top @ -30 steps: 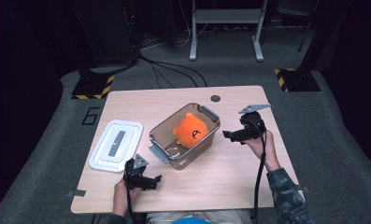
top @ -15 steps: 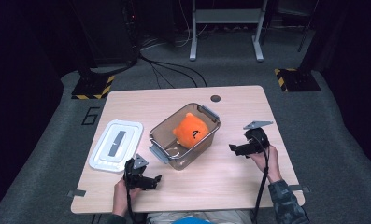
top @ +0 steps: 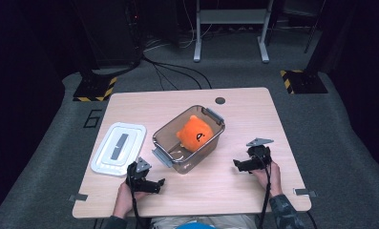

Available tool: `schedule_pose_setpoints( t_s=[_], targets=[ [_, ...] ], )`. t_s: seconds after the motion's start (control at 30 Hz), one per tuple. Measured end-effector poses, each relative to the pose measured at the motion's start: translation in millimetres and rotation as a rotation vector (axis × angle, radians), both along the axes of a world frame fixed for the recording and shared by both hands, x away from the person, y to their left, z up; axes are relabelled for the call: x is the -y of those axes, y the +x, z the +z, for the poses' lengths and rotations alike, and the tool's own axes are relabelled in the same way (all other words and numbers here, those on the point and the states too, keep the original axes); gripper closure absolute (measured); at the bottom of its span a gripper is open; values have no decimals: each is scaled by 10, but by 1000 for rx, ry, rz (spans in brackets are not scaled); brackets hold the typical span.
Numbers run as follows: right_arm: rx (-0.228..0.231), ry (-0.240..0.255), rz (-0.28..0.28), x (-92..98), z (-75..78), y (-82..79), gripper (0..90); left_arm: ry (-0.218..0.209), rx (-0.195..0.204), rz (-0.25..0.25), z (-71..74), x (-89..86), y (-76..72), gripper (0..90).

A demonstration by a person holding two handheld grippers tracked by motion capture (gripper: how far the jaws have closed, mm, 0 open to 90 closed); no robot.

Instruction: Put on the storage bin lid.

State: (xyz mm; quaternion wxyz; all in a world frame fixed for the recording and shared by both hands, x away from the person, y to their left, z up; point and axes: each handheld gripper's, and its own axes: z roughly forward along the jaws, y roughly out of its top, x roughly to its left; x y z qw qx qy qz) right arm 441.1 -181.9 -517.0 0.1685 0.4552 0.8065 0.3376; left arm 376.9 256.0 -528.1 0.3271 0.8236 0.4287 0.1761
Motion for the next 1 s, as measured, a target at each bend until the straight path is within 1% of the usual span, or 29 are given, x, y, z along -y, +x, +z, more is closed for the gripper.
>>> schedule_pose_setpoints(
  t_s=[0.03, 0.07, 0.1, 0.13, 0.17, 0.23, 0.27, 0.3, 0.33, 0.4, 0.43, 0.47, 0.53, 0.63, 0.67, 0.77, 0.8, 0.87, 0.93, 1.0],
  targets=[
    [9, -7, 5, 11, -24, 2, 0, -4, -5, 12, 7, -17, 9, 1],
    [10, -2, -9, 6, -40, -5, 0, -20, -16, 25, 13, -34, 10, 1],
    [10, -4, -2, 19, -55, -7, 0, -45, -18, 27, 13, -59, 16, 1],
    [18, 0, -10, 20, -72, -7, 0, -60, -26, 31, 21, -83, 17, 1],
    [7, -2, -14, 24, -81, -13, 0, -74, -30, 38, 26, -104, 16, 4],
    [21, -6, -14, 35, -100, -12, 0, -83, -21, 45, 39, -148, 14, 1],
    [20, -5, -19, 32, -101, -17, 0, -88, -20, 50, 47, -166, 8, 1],
    [23, -14, -18, 33, -103, -16, 0, -89, -18, 47, 57, -191, 8, 1],
    [38, -32, -13, 38, -110, -10, 0, -85, -14, 56, 70, -211, 4, 1],
    [31, -19, -28, 28, -112, -23, 0, -92, -5, 62, 91, -254, 5, 1],
    [31, -20, -26, 30, -112, -23, 0, -83, 1, 65, 108, -276, 3, 0],
    [31, -20, -26, 30, -112, -23, 0, -88, 6, 73, 121, -291, 3, 1],
    [31, -18, -29, 28, -113, -23, 0, -96, 4, 75, 165, -346, 6, 1],
    [31, -19, -30, 28, -113, -25, 0, -95, 18, 96, 220, -428, 21, 1],
    [31, -19, -30, 28, -113, -25, 0, -98, 16, 106, 238, -455, 27, 1],
    [31, -19, -30, 28, -113, -25, 0, -86, 25, 119, 298, -542, 62, 1],
    [31, -19, -30, 28, -113, -25, 0, -97, 30, 127, 315, -563, 70, 2],
    [31, -19, -32, 27, -114, -26, 0, -98, 32, 128, 357, -613, 96, 6],
    [31, -19, -32, 26, -114, -27, 0, -103, 37, 146, 389, -654, 125, 6],
    [31, -18, -33, 25, -114, -27, 0, -105, 39, 151, 418, -703, 161, 9]
  ],
)
